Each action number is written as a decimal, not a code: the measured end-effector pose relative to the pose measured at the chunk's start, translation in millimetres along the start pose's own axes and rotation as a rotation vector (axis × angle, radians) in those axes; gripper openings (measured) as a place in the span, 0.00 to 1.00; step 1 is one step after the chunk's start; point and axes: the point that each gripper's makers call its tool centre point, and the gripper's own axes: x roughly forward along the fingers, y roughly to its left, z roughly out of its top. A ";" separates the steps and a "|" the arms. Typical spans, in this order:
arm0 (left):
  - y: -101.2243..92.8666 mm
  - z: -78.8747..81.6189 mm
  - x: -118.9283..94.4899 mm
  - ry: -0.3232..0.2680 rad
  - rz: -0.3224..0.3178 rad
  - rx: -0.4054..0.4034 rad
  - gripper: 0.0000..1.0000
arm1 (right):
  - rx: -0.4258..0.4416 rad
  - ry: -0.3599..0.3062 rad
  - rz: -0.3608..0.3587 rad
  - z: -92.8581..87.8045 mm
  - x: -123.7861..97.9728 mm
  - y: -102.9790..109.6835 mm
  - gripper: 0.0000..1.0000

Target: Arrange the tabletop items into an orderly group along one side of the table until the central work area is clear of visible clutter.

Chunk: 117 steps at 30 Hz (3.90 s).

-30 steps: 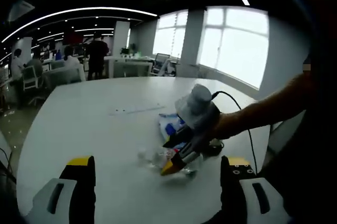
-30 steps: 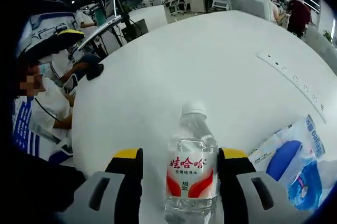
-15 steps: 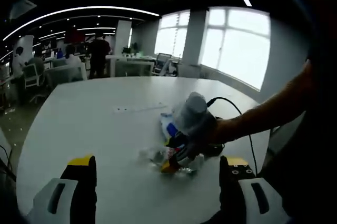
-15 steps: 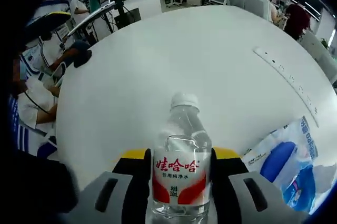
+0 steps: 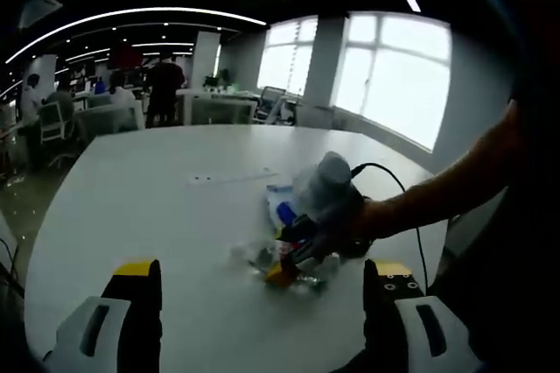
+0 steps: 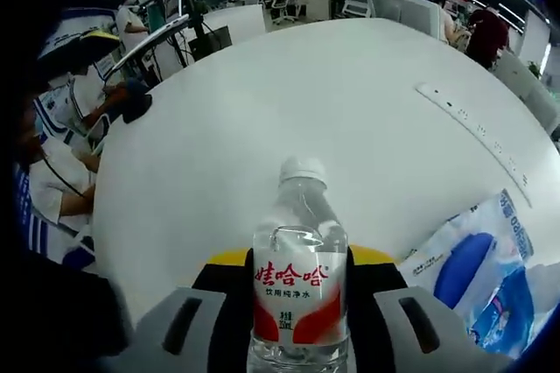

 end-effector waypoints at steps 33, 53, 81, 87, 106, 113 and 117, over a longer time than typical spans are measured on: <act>-40.3 11.3 0.1 -0.007 -0.057 0.047 0.92 | 0.062 -0.205 -0.048 16.8 -54.7 13.1 0.34; -67.1 43.1 20.3 -0.058 -0.142 0.102 0.85 | 0.098 -0.388 -0.108 15.8 -103.3 29.5 0.34; -75.8 78.9 58.9 -0.153 -0.209 0.005 0.39 | 0.108 -0.564 -0.136 37.7 -152.0 39.4 0.33; -76.3 87.0 58.8 -0.187 -0.230 -0.046 0.36 | 0.129 -0.602 -0.138 43.2 -158.1 40.9 0.33; -84.6 111.3 51.8 -0.277 -0.309 -0.167 0.26 | 0.141 -0.675 -0.118 55.6 -172.1 42.7 0.33; -87.6 110.8 54.6 -0.258 -0.318 -0.162 0.24 | 0.141 -0.684 -0.114 58.6 -175.1 43.1 0.34; -88.8 113.6 55.2 -0.269 -0.323 -0.161 0.23 | 0.143 -0.690 -0.114 60.0 -176.9 42.7 0.34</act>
